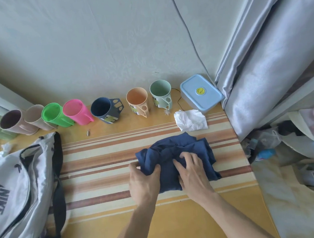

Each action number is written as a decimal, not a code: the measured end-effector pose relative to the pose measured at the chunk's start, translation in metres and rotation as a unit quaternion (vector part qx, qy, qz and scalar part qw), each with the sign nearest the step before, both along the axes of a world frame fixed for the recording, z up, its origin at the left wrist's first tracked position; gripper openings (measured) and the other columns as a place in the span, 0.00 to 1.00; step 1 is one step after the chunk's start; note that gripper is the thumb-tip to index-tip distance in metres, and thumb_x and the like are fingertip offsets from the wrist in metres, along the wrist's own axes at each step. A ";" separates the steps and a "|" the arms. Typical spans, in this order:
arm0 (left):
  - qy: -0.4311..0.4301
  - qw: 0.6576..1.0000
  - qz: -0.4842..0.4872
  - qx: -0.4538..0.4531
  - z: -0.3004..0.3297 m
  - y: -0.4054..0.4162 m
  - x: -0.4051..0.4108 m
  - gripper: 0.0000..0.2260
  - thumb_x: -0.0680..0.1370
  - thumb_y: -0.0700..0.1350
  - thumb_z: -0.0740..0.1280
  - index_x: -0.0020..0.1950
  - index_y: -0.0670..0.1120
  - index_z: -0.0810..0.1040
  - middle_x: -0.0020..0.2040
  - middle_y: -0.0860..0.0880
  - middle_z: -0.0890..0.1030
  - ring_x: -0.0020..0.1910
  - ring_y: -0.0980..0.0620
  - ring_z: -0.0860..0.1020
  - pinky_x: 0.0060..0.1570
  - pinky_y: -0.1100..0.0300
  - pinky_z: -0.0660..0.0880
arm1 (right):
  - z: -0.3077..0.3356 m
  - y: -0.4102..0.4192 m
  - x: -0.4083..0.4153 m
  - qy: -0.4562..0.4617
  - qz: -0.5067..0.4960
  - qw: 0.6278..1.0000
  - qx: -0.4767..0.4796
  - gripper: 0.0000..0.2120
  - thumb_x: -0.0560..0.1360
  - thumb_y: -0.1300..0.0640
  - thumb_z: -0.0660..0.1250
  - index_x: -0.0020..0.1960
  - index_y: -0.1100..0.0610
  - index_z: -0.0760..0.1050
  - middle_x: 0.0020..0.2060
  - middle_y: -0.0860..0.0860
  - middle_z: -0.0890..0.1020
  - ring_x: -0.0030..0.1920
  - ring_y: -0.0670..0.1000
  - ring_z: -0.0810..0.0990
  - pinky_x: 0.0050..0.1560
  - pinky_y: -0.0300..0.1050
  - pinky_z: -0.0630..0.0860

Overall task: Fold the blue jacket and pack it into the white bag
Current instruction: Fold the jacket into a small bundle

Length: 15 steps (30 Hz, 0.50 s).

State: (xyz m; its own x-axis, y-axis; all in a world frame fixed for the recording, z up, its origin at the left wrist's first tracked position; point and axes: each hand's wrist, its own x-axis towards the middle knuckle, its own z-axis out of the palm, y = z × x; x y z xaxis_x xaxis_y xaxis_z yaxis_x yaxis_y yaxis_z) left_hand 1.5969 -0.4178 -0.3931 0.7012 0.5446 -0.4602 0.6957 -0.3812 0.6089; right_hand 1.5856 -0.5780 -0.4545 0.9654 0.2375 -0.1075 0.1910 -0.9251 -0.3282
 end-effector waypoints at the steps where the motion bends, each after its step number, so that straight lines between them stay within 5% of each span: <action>1: -0.020 1.000 -0.011 0.012 0.007 -0.008 -0.001 0.20 0.69 0.58 0.73 0.51 0.52 0.68 0.42 0.52 0.79 0.42 0.46 0.80 0.45 0.46 0.81 | 0.003 0.001 -0.002 0.022 -0.023 0.995 0.092 0.23 0.74 0.62 0.69 0.69 0.55 0.75 0.60 0.54 0.78 0.60 0.55 0.77 0.60 0.52 0.77; 2: -0.042 0.999 -0.024 0.009 0.011 -0.017 -0.002 0.20 0.69 0.58 0.73 0.51 0.53 0.68 0.42 0.53 0.79 0.42 0.47 0.80 0.45 0.46 0.81 | 0.016 0.002 -0.003 0.076 -0.065 0.971 0.217 0.21 0.78 0.62 0.64 0.70 0.53 0.74 0.59 0.50 0.81 0.60 0.51 0.78 0.60 0.49 0.77; 3: -0.066 0.997 -0.050 -0.005 0.014 -0.026 -0.004 0.20 0.69 0.60 0.72 0.52 0.54 0.69 0.43 0.54 0.80 0.43 0.49 0.81 0.45 0.47 0.81 | 0.029 0.001 -0.002 0.166 -0.127 0.907 0.365 0.18 0.82 0.59 0.60 0.70 0.52 0.75 0.58 0.49 0.83 0.60 0.49 0.80 0.60 0.46 0.77; 5: -0.117 0.982 -0.138 -0.057 0.015 -0.046 -0.009 0.21 0.72 0.65 0.68 0.59 0.57 0.72 0.50 0.57 0.81 0.48 0.53 0.81 0.48 0.51 0.80 | 0.049 -0.012 0.004 0.295 -0.244 0.702 0.600 0.21 0.85 0.45 0.55 0.66 0.54 0.80 0.58 0.53 0.86 0.60 0.51 0.83 0.59 0.46 0.78; 6: -0.144 0.965 -0.208 -0.067 0.013 -0.055 -0.012 0.18 0.76 0.64 0.64 0.61 0.56 0.73 0.52 0.57 0.80 0.49 0.54 0.80 0.50 0.52 0.78 | 0.052 -0.022 0.006 0.311 -0.274 0.639 0.648 0.25 0.84 0.40 0.54 0.64 0.55 0.81 0.57 0.55 0.86 0.60 0.53 0.84 0.60 0.48 0.78; 7: -0.180 0.937 -0.297 -0.047 0.012 -0.064 -0.014 0.14 0.79 0.59 0.59 0.60 0.54 0.75 0.52 0.56 0.79 0.50 0.53 0.78 0.51 0.52 0.76 | 0.057 -0.030 0.009 0.308 -0.294 0.633 0.646 0.27 0.81 0.36 0.57 0.62 0.55 0.82 0.56 0.55 0.86 0.59 0.54 0.84 0.60 0.50 0.78; 9: -0.213 0.867 -0.451 0.015 0.001 -0.079 -0.017 0.15 0.81 0.50 0.52 0.56 0.49 0.76 0.52 0.53 0.79 0.50 0.50 0.74 0.54 0.51 0.72 | 0.054 -0.045 0.008 0.227 -0.341 0.756 0.510 0.28 0.73 0.33 0.69 0.59 0.55 0.80 0.51 0.52 0.87 0.56 0.55 0.85 0.55 0.49 0.79; 11: -0.187 0.819 -0.541 0.034 -0.015 -0.086 -0.017 0.21 0.80 0.48 0.49 0.62 0.48 0.79 0.62 0.53 0.80 0.57 0.50 0.74 0.60 0.54 0.69 | 0.041 -0.062 0.001 0.089 -0.392 0.876 0.267 0.27 0.72 0.45 0.75 0.64 0.56 0.74 0.55 0.53 0.83 0.58 0.59 0.82 0.50 0.50 0.78; 13: -0.166 0.787 -0.593 0.036 -0.026 -0.089 -0.019 0.24 0.79 0.47 0.50 0.69 0.51 0.77 0.71 0.55 0.76 0.62 0.50 0.72 0.66 0.55 0.68 | 0.031 -0.074 -0.006 -0.037 -0.324 0.940 0.103 0.31 0.74 0.59 0.73 0.74 0.55 0.67 0.67 0.57 0.75 0.66 0.61 0.74 0.58 0.56 0.77; 15: -0.198 0.790 -0.579 0.038 -0.027 -0.091 -0.021 0.21 0.76 0.42 0.55 0.65 0.50 0.79 0.68 0.55 0.79 0.58 0.50 0.74 0.63 0.54 0.72 | 0.020 -0.081 -0.010 -0.099 -0.192 0.975 0.055 0.30 0.79 0.58 0.65 0.80 0.52 0.61 0.77 0.59 0.66 0.74 0.63 0.66 0.68 0.60 0.72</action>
State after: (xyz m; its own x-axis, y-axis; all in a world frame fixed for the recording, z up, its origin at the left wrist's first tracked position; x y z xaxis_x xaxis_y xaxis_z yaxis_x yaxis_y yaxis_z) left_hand 1.5754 -0.5086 -0.4206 0.8298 -0.5528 -0.0765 -0.3863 -0.6679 0.6361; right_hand 1.5760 -0.6595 -0.4349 0.9846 -0.1466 0.0949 -0.0938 -0.9023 -0.4209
